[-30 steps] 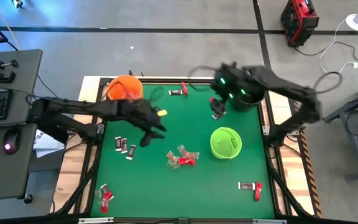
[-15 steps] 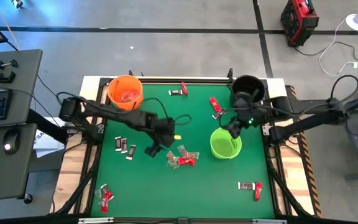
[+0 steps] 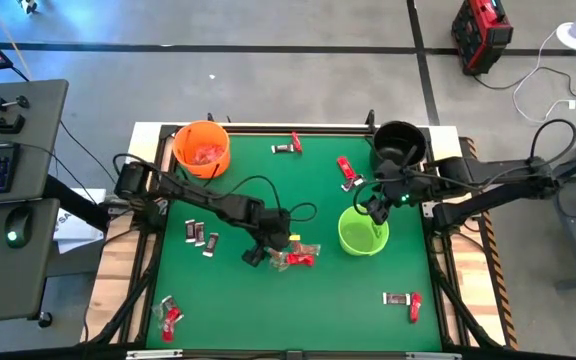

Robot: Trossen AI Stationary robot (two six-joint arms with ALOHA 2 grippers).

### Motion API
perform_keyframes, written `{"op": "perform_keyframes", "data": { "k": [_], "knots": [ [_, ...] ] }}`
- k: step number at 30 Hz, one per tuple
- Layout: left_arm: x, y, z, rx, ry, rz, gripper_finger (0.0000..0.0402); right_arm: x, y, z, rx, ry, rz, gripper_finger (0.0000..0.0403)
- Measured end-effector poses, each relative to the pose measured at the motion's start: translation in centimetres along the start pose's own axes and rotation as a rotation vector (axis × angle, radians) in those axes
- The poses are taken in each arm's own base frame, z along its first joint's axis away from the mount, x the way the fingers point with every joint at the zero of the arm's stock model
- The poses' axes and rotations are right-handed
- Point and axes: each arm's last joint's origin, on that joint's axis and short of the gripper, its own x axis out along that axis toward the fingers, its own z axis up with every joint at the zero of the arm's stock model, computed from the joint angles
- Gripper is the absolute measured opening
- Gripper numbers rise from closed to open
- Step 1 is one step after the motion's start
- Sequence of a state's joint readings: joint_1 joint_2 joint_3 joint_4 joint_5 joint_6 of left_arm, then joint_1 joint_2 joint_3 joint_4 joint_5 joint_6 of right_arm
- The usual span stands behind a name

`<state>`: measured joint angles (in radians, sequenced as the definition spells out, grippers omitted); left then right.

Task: Sort candy by brand, put in halloween buckets
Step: Put the orange gummy into the orange bucket

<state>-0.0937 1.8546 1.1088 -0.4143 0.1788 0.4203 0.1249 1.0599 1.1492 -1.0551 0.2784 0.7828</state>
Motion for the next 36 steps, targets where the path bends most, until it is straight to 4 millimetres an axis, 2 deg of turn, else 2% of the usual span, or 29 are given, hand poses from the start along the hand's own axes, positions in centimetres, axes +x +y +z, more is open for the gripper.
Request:
{"op": "perform_keyframes", "data": {
  "k": [6,9,17,20,23,27,32,36],
  "knots": [
    [0.6,0.0,-0.3,-0.004,0.029,-0.002,0.026,0.0,0.0,0.0,-0.006,-0.001,-0.004,0.0288],
    [0.8,0.1,-0.2,-0.001,0.019,0.002,0.0237,0.0,0.0,0.0,-0.007,-0.007,-0.01,0.0288],
    [1.4,0.2,-0.5,-0.012,0.039,-0.001,0.0074,0.0,-0.1,0.0,-0.007,-0.02,-0.023,0.0288],
    [0.6,0.3,-0.6,-0.024,0.052,0.011,0.0025,0.0,-0.1,0.1,-0.007,-0.028,-0.031,0.0288],
    [-2.1,1.3,-0.5,-0.061,0.031,0.038,0.0007,0.0,-0.1,0.1,-0.008,-0.038,-0.041,0.0288],
    [-7.9,3.2,-2.1,-0.17,0.0,0.105,0.002,0.0,-0.1,0.1,-0.022,-0.048,-0.052,0.0288],
    [-16.3,5.7,-6.1,-0.36,-0.068,0.296,0.0019,0.0,-0.2,0.3,-0.019,-0.086,-0.082,0.0288],
    [-21.6,6.9,-10.1,-0.542,-0.087,0.501,0.0017,0.0,-0.1,0.5,-0.011,-0.119,-0.08,0.0288]
  ]
}}
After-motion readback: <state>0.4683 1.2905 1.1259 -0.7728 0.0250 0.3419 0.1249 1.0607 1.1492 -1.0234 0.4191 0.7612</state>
